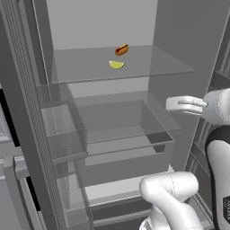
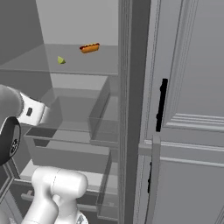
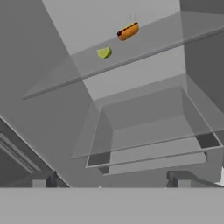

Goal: Grab a lemon wedge from the fridge and one ice cube from the ice bowl, and put them in the glass of lemonade.

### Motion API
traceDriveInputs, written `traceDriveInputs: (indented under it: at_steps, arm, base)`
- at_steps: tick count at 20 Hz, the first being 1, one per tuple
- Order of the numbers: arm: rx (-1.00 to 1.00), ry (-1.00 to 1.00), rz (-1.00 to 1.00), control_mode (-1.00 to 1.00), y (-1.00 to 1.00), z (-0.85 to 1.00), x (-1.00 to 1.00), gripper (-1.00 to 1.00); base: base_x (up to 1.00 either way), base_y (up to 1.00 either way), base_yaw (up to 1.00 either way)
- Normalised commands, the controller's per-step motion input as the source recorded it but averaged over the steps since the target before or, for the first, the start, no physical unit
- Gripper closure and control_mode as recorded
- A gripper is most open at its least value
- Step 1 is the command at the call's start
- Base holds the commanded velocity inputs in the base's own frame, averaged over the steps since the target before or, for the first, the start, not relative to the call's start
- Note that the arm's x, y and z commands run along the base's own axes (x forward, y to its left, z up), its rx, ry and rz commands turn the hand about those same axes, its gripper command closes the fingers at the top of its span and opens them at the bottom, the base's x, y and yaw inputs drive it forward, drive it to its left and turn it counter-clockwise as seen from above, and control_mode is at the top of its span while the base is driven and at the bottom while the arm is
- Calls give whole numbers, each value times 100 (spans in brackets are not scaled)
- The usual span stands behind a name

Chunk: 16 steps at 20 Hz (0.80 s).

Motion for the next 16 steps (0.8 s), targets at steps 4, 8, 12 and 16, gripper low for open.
traceDriveInputs:
  at_steps: [4, 8, 12, 16]
  arm:
    - [12, -30, 0, -100, 2, 35, -24, -100]
    - [4, -22, 0, -100, 28, 28, -2, -100]
    - [2, -21, 0, -100, 53, 16, 0, -100]
    - [0, 1, 0, -100, 34, 85, 2, -100]
  base:
    - [0, 0, 0]
    - [0, 0, 0]
    - [0, 0, 0]
    - [0, 0, 0]
